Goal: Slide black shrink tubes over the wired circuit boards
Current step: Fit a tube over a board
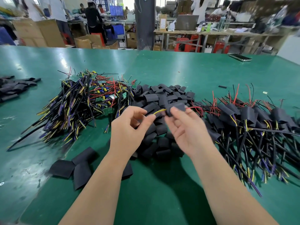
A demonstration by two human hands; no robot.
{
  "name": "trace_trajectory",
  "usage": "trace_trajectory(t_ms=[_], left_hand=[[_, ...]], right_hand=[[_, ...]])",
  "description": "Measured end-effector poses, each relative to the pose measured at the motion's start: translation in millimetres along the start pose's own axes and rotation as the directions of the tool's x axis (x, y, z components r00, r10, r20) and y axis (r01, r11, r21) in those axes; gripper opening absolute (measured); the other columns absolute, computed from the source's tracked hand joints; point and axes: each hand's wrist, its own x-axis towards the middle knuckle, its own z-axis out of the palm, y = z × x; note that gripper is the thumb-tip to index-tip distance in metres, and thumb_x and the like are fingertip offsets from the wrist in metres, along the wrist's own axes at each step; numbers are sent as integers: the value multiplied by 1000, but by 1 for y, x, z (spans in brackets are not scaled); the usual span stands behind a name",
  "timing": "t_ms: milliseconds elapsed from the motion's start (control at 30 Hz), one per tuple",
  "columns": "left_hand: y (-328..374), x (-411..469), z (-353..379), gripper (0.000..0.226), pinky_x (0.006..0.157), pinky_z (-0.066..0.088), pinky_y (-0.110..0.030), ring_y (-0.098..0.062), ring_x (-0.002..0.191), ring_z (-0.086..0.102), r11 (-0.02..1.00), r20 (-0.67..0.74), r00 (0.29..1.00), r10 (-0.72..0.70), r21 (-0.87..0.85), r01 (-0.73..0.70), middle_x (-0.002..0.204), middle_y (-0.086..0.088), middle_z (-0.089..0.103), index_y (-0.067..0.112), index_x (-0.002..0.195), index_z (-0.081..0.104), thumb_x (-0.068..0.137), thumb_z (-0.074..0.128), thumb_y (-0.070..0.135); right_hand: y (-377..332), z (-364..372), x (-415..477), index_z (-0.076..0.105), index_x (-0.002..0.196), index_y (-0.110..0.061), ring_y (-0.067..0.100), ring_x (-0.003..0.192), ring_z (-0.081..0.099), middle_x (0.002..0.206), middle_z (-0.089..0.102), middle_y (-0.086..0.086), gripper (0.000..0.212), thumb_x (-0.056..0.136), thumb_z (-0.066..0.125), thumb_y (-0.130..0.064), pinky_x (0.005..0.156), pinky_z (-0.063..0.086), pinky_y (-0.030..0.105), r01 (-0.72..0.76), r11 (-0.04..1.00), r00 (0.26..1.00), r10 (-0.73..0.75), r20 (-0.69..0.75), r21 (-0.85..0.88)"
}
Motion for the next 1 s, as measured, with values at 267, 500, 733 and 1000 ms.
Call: trace_trajectory(t_ms=[267,500,733,1000], left_hand=[[-11,9,-8,32,56,48,-26,-11,53,60,982,-180,966,-186,-38,183,72,7,67,28,83,60,102,35,30],[-22,10,-8,19,59,37,-7,7,64,54,943,-136,961,-239,206,263,78,17,64,26,86,60,97,46,20],[-25,11,-11,18,85,46,-42,-22,88,57,907,-128,966,-225,334,256,87,3,62,16,95,66,96,48,20],[-22,10,-10,17,78,48,-44,-30,88,56,879,-80,957,-280,380,289,87,2,61,22,95,65,92,49,16]], right_hand=[[-74,-24,-5,54,108,0,6,57,59,68,65,2,22,90,59,-12,53,47,12,275,945,961,-272,-41,179],[-79,-54,1,73,93,-25,10,75,64,86,72,-5,19,80,69,-12,81,50,27,227,21,690,-709,145,-974],[-45,-47,6,75,90,-11,29,89,59,99,62,11,25,80,56,2,81,37,24,84,-257,857,-474,202,-963],[-25,-55,12,47,73,-6,31,69,49,70,51,10,19,88,53,-16,58,36,29,-116,-433,961,-278,10,-894]])
